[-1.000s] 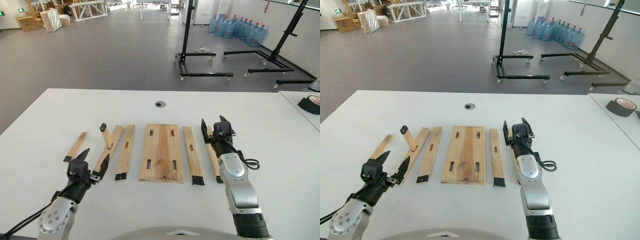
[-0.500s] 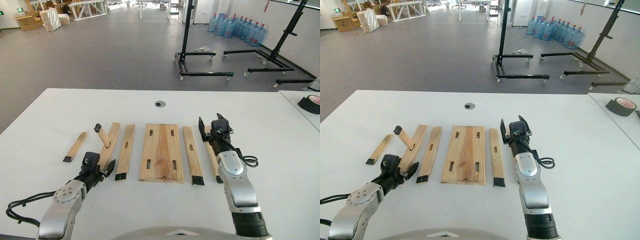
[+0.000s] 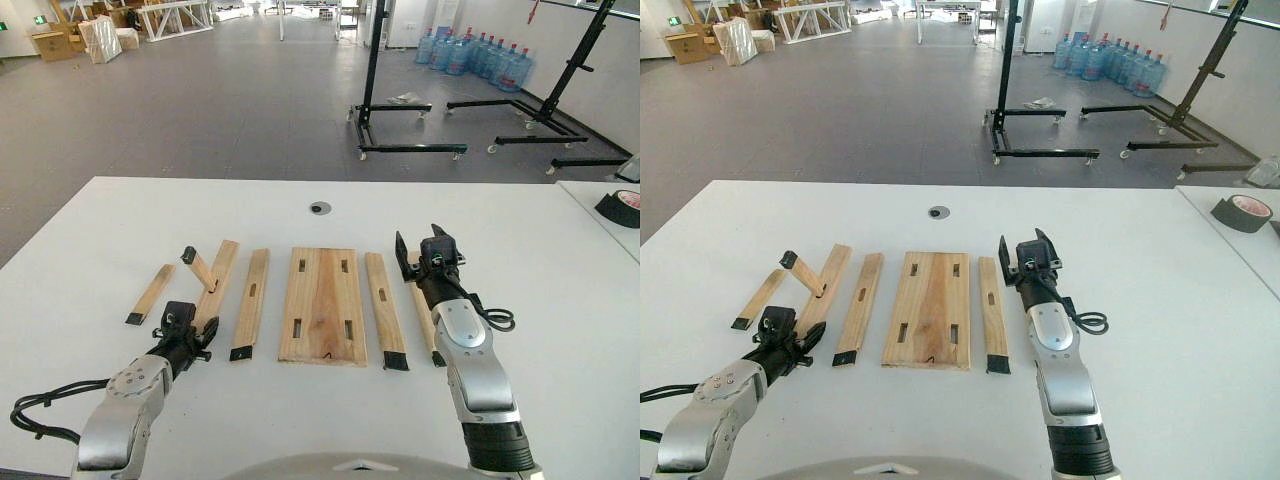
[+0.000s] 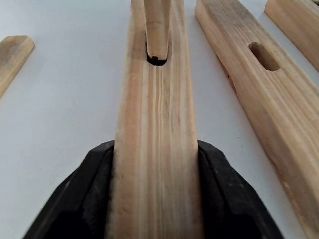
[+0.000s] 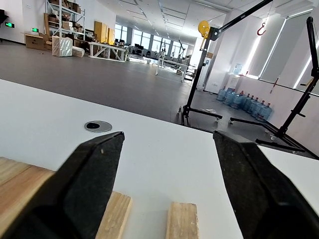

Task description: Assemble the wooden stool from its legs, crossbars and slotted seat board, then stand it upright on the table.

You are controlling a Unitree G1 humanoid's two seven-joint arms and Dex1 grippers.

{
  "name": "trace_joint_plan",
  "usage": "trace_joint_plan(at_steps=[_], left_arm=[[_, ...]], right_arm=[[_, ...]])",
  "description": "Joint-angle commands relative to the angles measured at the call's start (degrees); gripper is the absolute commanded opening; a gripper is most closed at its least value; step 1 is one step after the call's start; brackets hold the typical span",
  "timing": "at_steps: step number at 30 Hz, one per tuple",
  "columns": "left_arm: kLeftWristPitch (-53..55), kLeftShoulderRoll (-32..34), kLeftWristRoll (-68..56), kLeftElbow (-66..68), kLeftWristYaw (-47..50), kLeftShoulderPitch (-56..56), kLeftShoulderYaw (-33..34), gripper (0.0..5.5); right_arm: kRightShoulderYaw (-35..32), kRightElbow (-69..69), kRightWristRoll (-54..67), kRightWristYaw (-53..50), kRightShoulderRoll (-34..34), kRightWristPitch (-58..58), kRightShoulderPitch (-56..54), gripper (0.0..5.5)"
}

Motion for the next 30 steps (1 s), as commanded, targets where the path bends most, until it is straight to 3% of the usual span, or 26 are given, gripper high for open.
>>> trace_joint_plan(at_steps=[1, 6, 10, 16, 20, 26, 30], left_arm=[[1.07, -1.81, -1.23, 0.25, 0.8, 0.46, 1.11, 2.03], [-6.89, -6.31, -10.56, -3.22, -2.09, -6.85, 6.77, 2.03], [-8.91, -4.9, -19.49, -1.72, -8.36, -13.78, 9.95, 2.03], [4.05, 7.01, -43.79, -0.11, -40.15, -11.15, 8.14, 2.03], [9.11, 11.08, -48.59, 3.77, -48.68, -13.74, 6.59, 2.03], [10.98, 14.24, -49.46, 3.46, -54.99, -14.57, 2.5, 2.03], [11.1, 15.15, -50.11, 2.67, -55.71, -13.94, 1.33, 2.03]], right_arm=[[-0.07, -0.45, -0.1, -0.03, 0.03, 0.42, -0.39, 3.29], [-1.0, -0.55, 1.2, 0.56, 0.04, -0.18, -1.74, 3.29], [-3.51, -1.27, 7.05, 4.51, -0.7, -1.4, -3.48, 3.29], [-10.47, -9.85, 54.12, 21.51, 0.21, 20.81, -6.13, 3.29], [-9.68, -12.8, 83.23, 26.25, -1.17, 30.58, -6.41, 3.29], [-6.15, -10.8, 98.18, 22.73, -2.74, 35.44, -8.06, 3.29], [-4.16, -9.29, 94.22, 21.79, -4.19, 35.28, -10.27, 3.29]])
